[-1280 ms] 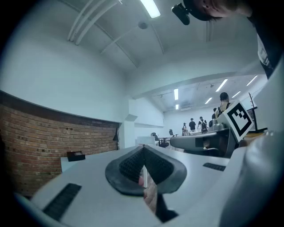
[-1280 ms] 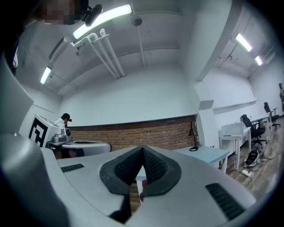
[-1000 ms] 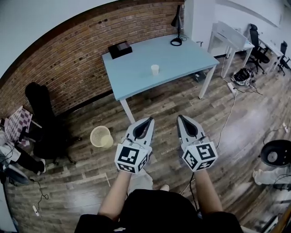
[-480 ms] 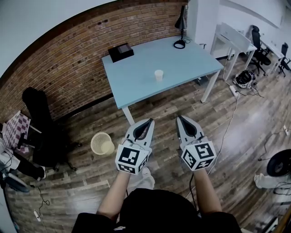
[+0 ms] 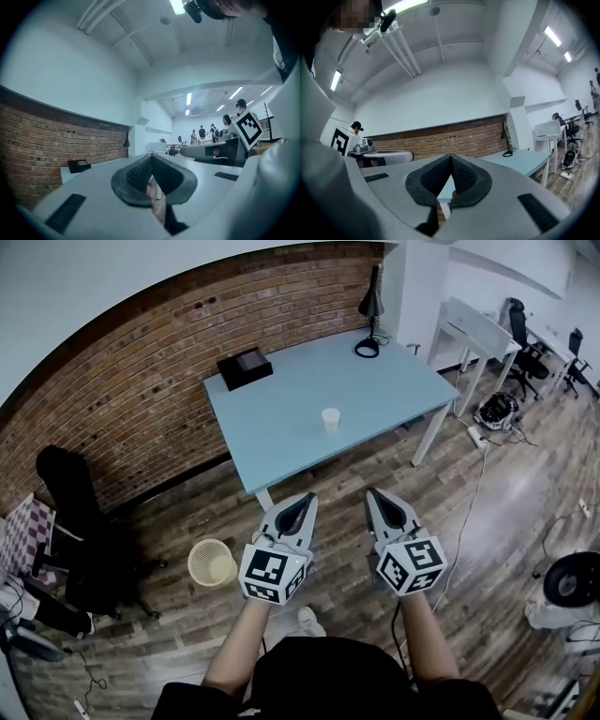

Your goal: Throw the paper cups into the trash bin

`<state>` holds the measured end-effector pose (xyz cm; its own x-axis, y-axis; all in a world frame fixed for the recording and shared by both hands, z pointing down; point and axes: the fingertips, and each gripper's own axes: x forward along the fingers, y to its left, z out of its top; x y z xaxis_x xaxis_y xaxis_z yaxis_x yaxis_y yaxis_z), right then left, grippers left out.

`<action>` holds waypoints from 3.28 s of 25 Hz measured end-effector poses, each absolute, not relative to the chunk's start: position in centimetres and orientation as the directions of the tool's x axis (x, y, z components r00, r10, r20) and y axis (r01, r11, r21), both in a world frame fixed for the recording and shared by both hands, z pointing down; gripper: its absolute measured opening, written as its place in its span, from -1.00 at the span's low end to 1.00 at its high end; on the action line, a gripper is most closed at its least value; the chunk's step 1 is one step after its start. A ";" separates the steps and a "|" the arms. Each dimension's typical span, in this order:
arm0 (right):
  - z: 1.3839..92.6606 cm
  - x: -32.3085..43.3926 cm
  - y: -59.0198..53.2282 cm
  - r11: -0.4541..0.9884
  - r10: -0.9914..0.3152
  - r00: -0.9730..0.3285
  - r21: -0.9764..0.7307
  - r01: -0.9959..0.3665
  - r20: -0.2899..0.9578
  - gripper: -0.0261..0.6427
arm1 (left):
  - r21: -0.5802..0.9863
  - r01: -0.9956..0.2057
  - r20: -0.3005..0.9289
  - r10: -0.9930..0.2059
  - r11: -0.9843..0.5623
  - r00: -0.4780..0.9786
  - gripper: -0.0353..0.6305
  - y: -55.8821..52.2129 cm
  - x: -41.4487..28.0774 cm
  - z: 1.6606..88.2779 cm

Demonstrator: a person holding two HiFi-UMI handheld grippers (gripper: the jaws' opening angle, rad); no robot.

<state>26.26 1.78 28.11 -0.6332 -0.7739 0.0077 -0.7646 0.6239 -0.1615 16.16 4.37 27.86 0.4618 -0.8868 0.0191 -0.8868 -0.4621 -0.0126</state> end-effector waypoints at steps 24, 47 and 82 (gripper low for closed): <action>30.6 21.2 -7.4 0.540 -0.830 -0.553 -0.140 -0.830 0.072 -0.94 | 0.054 -0.854 0.036 -0.854 -0.517 0.519 -0.88 -4.9 9.9 30.6; 33.2 25.2 -27.1 0.574 -0.797 -0.595 -0.178 -0.799 0.100 -0.94 | 0.069 -0.876 0.069 -0.873 -0.478 0.482 -0.88 -23.3 14.1 33.3; 38.3 27.9 -42.4 0.489 -0.814 -0.541 -0.255 -0.835 0.213 -0.94 | 0.010 -0.835 0.225 -0.813 -0.550 0.537 -0.88 -39.1 15.9 39.7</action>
